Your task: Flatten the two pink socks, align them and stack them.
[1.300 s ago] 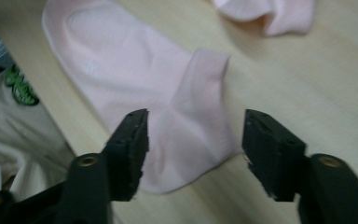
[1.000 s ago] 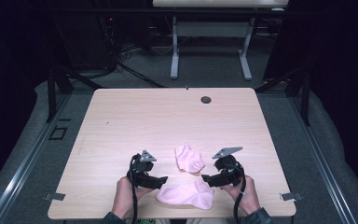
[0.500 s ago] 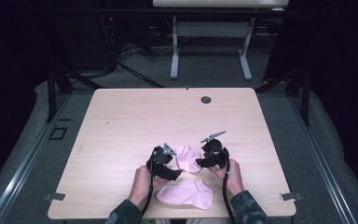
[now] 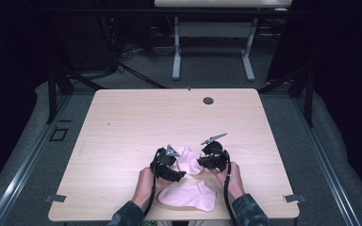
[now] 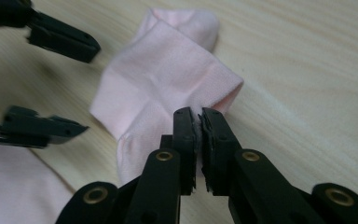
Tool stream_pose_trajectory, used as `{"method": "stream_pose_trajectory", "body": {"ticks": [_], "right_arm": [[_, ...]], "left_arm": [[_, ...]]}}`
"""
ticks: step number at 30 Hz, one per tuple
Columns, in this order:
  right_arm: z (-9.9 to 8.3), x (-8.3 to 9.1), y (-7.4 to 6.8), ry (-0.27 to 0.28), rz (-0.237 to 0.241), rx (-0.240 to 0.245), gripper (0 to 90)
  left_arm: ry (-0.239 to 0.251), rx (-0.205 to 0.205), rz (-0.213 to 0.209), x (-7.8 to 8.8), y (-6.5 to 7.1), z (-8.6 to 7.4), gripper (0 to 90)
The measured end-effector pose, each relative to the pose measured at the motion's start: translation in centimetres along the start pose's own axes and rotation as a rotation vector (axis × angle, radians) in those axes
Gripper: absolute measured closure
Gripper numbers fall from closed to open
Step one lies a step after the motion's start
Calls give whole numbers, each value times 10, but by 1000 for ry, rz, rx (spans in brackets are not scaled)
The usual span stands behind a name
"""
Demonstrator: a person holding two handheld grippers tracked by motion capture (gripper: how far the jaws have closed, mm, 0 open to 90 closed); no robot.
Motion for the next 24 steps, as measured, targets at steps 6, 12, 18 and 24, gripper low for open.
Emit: {"method": "stream_pose_trajectory", "body": {"ticks": [6, 12, 18, 24], "right_arm": [[13, 37, -14, 76, 34, 4, 843], [27, 61, -26, 136, 62, 8, 843], [37, 77, -38, 174, 87, 33, 843], [42, 88, -50, 197, 128, 51, 843]], "left_arm": [[70, -5, 2, 7, 1, 2, 310], [125, 3, 17, 9, 3, 6, 261], [181, 25, 3, 11, 3, 11, 266], [264, 64, 43, 20, -5, 16, 500]]}}
Point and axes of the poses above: each handheld gripper's, and its own axes: x roughly backward along the jaws, z roughly out of its top, y roughly to its right, the point moved 10 cm from there along -x, roughly forward along the jaws, and after that the axes turned 14 degrees about -y, right-handed, at the moved point
